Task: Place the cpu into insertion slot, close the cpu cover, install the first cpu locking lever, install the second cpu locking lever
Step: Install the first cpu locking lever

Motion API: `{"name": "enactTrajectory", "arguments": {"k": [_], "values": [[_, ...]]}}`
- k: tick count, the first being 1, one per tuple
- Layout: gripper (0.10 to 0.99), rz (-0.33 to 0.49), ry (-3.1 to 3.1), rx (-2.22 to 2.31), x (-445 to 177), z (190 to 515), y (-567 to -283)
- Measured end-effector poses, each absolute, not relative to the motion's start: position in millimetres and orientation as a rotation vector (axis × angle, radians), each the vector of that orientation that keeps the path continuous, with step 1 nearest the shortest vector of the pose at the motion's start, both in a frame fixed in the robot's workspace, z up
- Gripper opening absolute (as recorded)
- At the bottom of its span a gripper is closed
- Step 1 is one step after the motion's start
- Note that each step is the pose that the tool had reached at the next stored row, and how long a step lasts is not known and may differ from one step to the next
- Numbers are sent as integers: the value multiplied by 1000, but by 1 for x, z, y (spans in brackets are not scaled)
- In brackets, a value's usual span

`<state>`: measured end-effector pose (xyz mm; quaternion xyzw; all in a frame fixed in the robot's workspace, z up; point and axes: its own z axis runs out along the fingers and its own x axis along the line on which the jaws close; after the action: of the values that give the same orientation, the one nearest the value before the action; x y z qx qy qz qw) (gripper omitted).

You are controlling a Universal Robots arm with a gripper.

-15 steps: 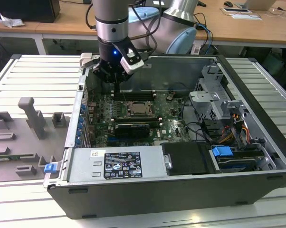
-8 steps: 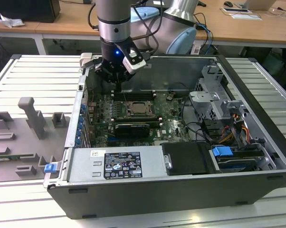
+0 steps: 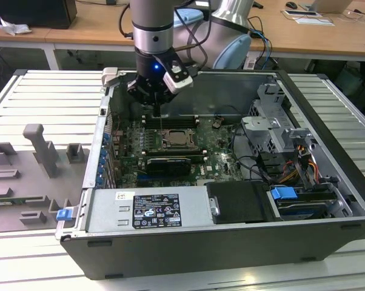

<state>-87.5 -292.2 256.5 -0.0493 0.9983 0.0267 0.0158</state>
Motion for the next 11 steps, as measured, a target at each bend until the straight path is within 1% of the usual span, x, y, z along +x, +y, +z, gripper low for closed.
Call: {"name": "enactTrajectory", "arguments": {"k": [11], "values": [[106, 76, 3106, -149, -65, 253, -292]]}}
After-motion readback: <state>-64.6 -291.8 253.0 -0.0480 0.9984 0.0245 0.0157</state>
